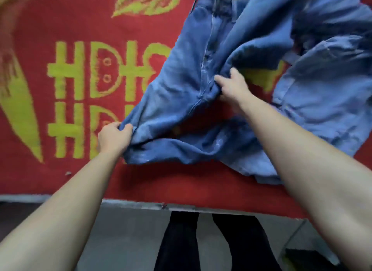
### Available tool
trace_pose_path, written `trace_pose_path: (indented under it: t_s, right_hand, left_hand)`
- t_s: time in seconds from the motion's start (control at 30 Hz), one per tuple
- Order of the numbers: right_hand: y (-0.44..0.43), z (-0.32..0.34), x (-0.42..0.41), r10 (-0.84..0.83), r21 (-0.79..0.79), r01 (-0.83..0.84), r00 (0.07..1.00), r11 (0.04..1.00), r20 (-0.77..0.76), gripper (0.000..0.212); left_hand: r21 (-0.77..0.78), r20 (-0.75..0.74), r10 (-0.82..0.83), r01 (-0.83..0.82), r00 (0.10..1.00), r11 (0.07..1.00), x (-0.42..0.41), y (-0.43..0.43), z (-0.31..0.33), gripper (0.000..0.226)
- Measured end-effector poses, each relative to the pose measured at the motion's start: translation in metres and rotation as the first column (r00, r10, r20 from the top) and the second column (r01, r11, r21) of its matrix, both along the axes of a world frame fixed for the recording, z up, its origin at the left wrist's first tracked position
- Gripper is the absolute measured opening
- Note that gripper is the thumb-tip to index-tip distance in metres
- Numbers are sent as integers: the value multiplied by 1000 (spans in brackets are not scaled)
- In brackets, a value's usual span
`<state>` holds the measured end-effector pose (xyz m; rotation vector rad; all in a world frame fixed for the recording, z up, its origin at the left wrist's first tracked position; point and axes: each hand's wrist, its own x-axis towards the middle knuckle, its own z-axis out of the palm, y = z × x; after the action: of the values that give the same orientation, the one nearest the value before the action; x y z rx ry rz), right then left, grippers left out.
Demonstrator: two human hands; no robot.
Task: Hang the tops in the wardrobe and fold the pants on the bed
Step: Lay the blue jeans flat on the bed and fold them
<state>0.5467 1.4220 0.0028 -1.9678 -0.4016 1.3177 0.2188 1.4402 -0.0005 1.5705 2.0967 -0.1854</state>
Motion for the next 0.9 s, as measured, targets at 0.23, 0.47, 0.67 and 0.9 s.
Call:
trace_pose_path:
  t_s: [0.23,0.47,0.67,0.9]
  right_hand:
    - [-77,10,-55,555,-133,-631,749,764,-362,24]
    - [-100,31,-26,753,-356,-762,627,540,-200,11]
    - [-102,22,-52,672,-415,-531,624,739,399,47]
    - [-1,16,-72,411,-219,-619,186,754,892,62]
  left_hand:
    - [32,85,1,-3,996,999,-18,28,-2,59]
    - [141,322,-343,314,882,939,79,74,19,85]
    - [-36,97,-715,720,692,693,87,84,11,23]
    - [-77,150,-519,533,842,843,-3,35,-9,16]
